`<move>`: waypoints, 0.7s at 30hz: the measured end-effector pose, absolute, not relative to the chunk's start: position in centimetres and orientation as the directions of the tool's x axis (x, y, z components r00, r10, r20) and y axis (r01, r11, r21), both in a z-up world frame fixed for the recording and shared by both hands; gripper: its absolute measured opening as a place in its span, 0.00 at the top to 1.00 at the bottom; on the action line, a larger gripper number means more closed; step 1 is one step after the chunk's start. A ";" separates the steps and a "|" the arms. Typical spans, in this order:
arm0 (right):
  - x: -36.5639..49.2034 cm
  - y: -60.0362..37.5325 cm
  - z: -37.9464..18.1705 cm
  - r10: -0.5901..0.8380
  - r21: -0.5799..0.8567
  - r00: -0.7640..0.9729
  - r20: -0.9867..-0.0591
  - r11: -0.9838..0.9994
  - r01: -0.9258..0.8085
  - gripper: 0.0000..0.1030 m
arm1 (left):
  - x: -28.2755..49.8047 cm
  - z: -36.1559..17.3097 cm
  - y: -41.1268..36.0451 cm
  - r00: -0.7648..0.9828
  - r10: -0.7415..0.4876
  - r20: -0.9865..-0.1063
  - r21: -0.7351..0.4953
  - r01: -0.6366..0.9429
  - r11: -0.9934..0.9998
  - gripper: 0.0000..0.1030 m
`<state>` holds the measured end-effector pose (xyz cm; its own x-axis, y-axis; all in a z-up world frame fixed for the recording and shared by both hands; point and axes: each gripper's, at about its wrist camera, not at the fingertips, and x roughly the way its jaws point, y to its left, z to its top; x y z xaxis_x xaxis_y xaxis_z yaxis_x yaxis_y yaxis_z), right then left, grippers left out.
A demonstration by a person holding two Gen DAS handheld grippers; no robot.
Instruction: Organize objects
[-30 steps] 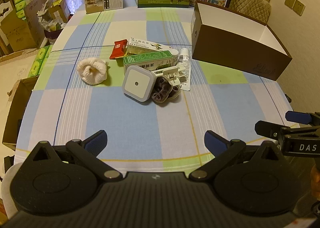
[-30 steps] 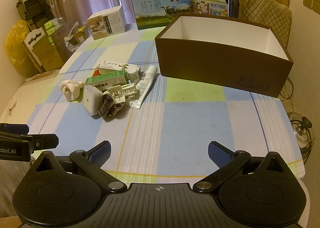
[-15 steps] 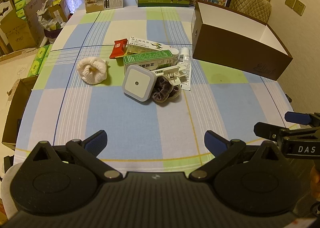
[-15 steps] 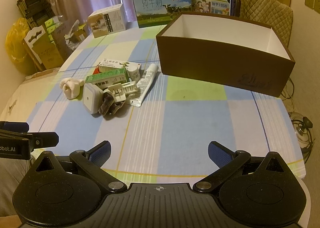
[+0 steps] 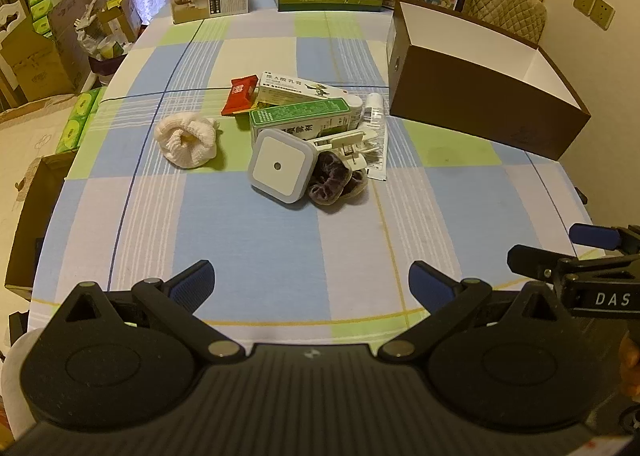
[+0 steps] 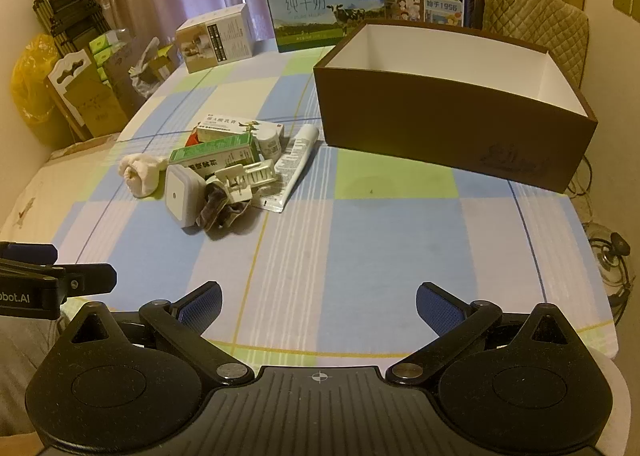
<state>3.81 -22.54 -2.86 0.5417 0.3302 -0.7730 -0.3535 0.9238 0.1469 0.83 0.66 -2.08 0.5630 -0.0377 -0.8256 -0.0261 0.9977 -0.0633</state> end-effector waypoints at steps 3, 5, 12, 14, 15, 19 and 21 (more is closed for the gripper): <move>4.2 -22.5 -2.9 0.339 0.156 0.540 -0.770 0.921 -0.356 0.02 | 1.3 -2.3 0.9 0.557 -0.035 -0.830 -0.062 -0.029 0.998 0.01; 4.5 -22.5 -3.0 0.349 0.162 0.541 -0.765 0.918 -0.362 0.02 | 1.6 -2.3 1.1 0.556 -0.033 -0.831 -0.060 -0.031 0.998 0.01; 6.1 -21.9 -3.5 0.380 0.181 0.550 -0.744 0.907 -0.381 0.02 | 3.1 -3.2 2.0 0.559 -0.034 -0.829 -0.056 -0.023 0.998 0.01; 6.6 -21.6 -3.8 0.390 0.189 0.550 -0.738 0.903 -0.386 0.02 | 3.5 -3.4 2.2 0.564 -0.030 -0.825 -0.051 -0.021 0.998 0.01; 6.8 -21.3 -3.9 0.394 0.193 0.548 -0.737 0.901 -0.389 0.02 | 3.8 -3.5 2.3 0.567 -0.024 -0.823 -0.045 -0.023 0.999 0.01; 7.8 -20.6 -4.4 0.412 0.210 0.541 -0.733 0.894 -0.397 0.02 | 4.8 -4.0 2.7 0.579 -0.018 -0.815 -0.028 -0.008 1.000 0.01; 8.3 -20.3 -4.7 0.416 0.216 0.539 -0.732 0.893 -0.395 0.02 | 5.4 -4.2 2.9 0.585 -0.014 -0.811 -0.019 -0.002 1.000 0.01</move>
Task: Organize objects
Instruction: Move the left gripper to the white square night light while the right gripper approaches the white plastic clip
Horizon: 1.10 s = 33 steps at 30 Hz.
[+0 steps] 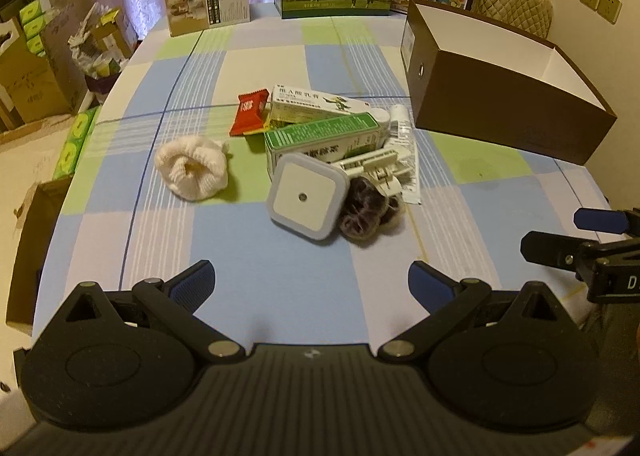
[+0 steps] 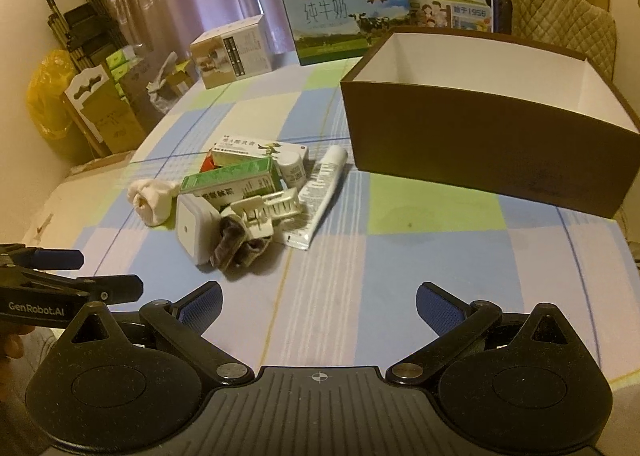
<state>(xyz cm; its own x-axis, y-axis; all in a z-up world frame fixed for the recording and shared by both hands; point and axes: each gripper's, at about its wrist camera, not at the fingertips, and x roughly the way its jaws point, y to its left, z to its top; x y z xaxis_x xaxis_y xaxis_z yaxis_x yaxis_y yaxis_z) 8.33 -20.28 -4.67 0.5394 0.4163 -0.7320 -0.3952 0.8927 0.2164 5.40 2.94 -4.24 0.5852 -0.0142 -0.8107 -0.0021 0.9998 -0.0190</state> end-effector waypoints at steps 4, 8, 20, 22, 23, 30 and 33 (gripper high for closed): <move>9.5 -19.8 -5.1 0.414 0.217 0.540 -0.732 0.894 -0.391 0.02 | 6.4 -4.8 3.4 0.586 -0.016 -0.810 -0.009 0.015 1.000 0.06; 10.9 -19.0 -5.1 0.412 0.199 0.550 -0.726 0.893 -0.404 0.02 | 7.5 -5.4 3.6 0.592 -0.016 -0.806 0.012 0.043 0.999 0.08; 13.8 -17.1 -6.7 0.441 0.184 0.561 -0.701 0.871 -0.455 0.10 | 11.9 -7.2 3.9 0.619 -0.066 -0.782 0.045 0.161 0.986 0.12; 14.0 -17.1 -7.2 0.442 0.191 0.556 -0.704 0.872 -0.451 0.12 | 12.6 -7.7 3.9 0.614 -0.069 -0.786 0.051 0.175 0.983 0.12; 14.1 -17.2 -7.4 0.442 0.195 0.553 -0.706 0.873 -0.448 0.12 | 12.8 -8.0 3.9 0.612 -0.072 -0.788 0.052 0.183 0.982 0.12; 15.0 -17.3 -8.5 0.441 0.219 0.542 -0.715 0.878 -0.426 0.13 | 14.3 -9.4 4.1 0.610 -0.083 -0.788 0.055 0.204 0.978 0.13; 15.2 -17.2 -8.8 0.439 0.223 0.538 -0.720 0.880 -0.420 0.13 | 14.8 -9.7 4.3 0.608 -0.094 -0.789 0.044 0.208 0.977 0.17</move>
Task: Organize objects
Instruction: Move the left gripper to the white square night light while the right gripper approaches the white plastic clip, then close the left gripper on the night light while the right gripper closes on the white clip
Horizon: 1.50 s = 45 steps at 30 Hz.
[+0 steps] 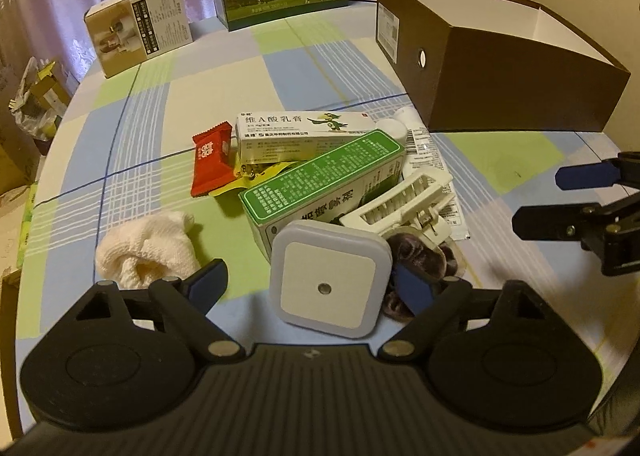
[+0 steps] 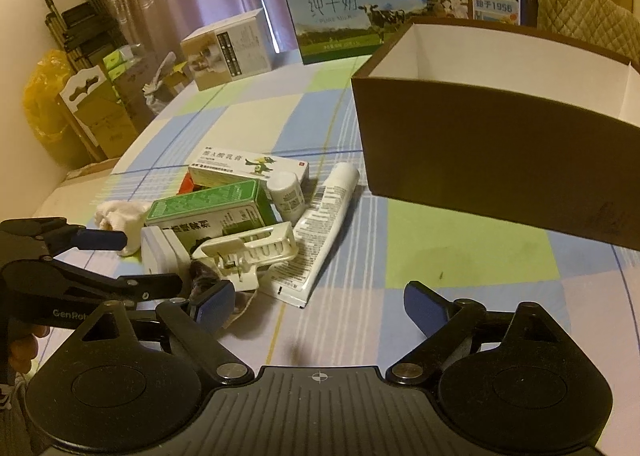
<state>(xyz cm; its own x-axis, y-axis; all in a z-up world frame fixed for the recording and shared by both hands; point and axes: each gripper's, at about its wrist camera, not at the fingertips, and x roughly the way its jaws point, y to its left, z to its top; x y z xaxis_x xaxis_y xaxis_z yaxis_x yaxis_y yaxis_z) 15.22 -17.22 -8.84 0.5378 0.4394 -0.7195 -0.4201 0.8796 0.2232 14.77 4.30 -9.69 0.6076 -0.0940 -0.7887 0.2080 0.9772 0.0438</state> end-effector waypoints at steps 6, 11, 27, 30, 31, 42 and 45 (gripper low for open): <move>15.7 -17.6 -9.6 0.424 0.229 0.535 -0.731 0.891 -0.392 0.13 | 15.4 -10.2 4.3 0.607 -0.130 -0.784 0.017 0.231 0.973 0.25; 15.5 -17.3 -9.7 0.436 0.232 0.527 -0.730 0.883 -0.408 0.13 | 15.3 -10.1 4.5 0.607 -0.167 -0.777 -0.016 0.246 0.969 0.38; 14.8 -13.6 -9.0 0.511 0.226 0.535 -0.673 0.831 -0.509 0.47 | 13.6 -8.2 7.2 0.627 -0.068 -0.776 -0.030 0.070 0.997 0.38; 15.0 -12.5 -8.8 0.511 0.210 0.548 -0.662 0.829 -0.519 0.49 | 13.6 -8.3 7.4 0.628 -0.059 -0.776 -0.025 0.064 0.998 0.38; 15.0 -12.0 -8.8 0.509 0.203 0.554 -0.659 0.829 -0.520 0.51 | 13.6 -8.3 7.5 0.627 -0.058 -0.777 -0.026 0.061 0.998 0.38; 14.9 -8.6 -10.4 0.436 0.073 0.583 -0.685 0.838 -0.541 0.57 | 13.9 -8.7 8.3 0.620 -0.061 -0.782 -0.051 0.035 0.998 0.38; 14.9 -8.5 -10.8 0.432 0.068 0.585 -0.686 0.839 -0.540 0.60 | 14.0 -8.7 8.3 0.619 -0.065 -0.783 -0.056 0.034 0.998 0.38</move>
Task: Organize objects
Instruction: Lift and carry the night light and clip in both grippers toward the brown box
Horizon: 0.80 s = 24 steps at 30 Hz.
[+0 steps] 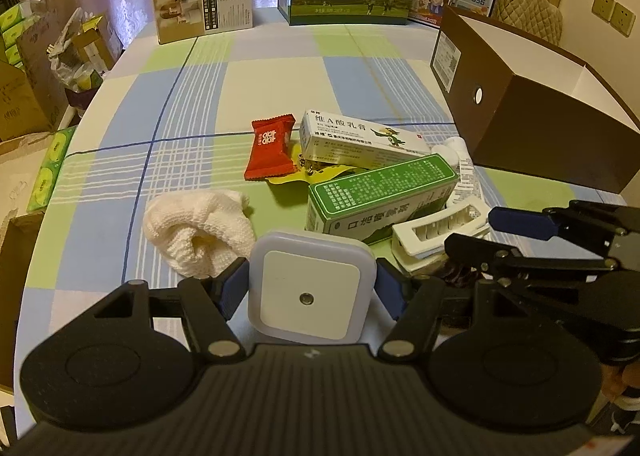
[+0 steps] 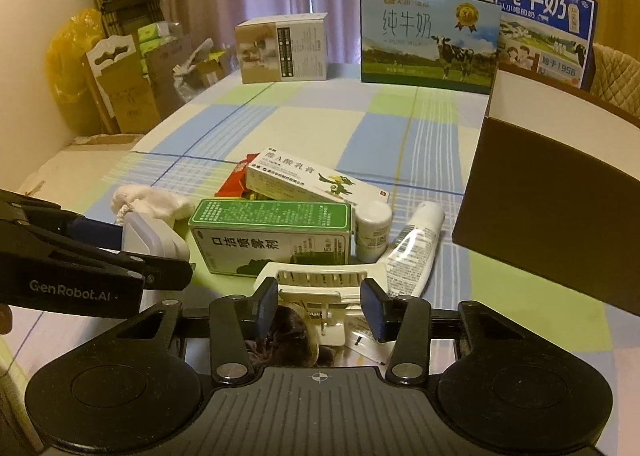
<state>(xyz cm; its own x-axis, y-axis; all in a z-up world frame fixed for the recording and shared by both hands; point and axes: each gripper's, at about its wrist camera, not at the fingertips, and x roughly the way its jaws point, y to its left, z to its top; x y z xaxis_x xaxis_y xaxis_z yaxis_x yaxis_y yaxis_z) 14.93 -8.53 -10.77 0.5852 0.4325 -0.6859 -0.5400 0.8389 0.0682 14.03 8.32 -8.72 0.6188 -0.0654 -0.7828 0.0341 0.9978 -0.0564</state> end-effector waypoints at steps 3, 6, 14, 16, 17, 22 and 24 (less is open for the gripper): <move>14.9 -8.5 -11.1 0.432 0.059 0.582 -0.689 0.833 -0.550 0.69 | 14.1 -8.8 8.2 0.616 -0.069 -0.785 -0.059 0.036 0.998 0.38; 14.8 -8.5 -11.0 0.433 0.043 0.594 -0.678 0.830 -0.555 0.69 | 14.0 -8.9 8.1 0.614 -0.068 -0.786 -0.056 0.039 0.998 0.38; 14.9 -9.7 -9.2 0.463 0.085 0.618 -0.635 0.838 -0.539 0.69 | 14.0 -8.8 8.0 0.618 -0.069 -0.783 -0.052 0.044 0.998 0.38; 15.0 -10.1 -8.7 0.465 0.097 0.623 -0.628 0.842 -0.531 0.69 | 13.9 -8.8 7.9 0.619 -0.069 -0.782 -0.052 0.046 0.998 0.38; 15.1 -10.3 -8.5 0.466 0.101 0.626 -0.626 0.844 -0.527 0.69 | 13.9 -8.7 7.9 0.620 -0.069 -0.782 -0.051 0.047 0.998 0.38; 15.0 -11.4 -7.4 0.469 0.122 0.632 -0.617 0.850 -0.512 0.70 | 13.9 -8.4 7.8 0.622 -0.074 -0.780 -0.057 0.047 0.997 0.38; 15.1 -11.9 -7.0 0.474 0.132 0.632 -0.613 0.850 -0.509 0.70 | 13.9 -8.1 7.7 0.624 -0.081 -0.777 -0.067 0.046 0.997 0.38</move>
<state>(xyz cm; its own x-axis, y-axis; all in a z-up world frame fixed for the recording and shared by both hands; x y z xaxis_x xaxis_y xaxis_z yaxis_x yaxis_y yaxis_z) 15.06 -11.91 -6.99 0.6319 0.4736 -0.6135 -0.5093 0.8504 0.1319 13.86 7.75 -8.14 0.6240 -0.0808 -0.7772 0.0458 0.9967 -0.0669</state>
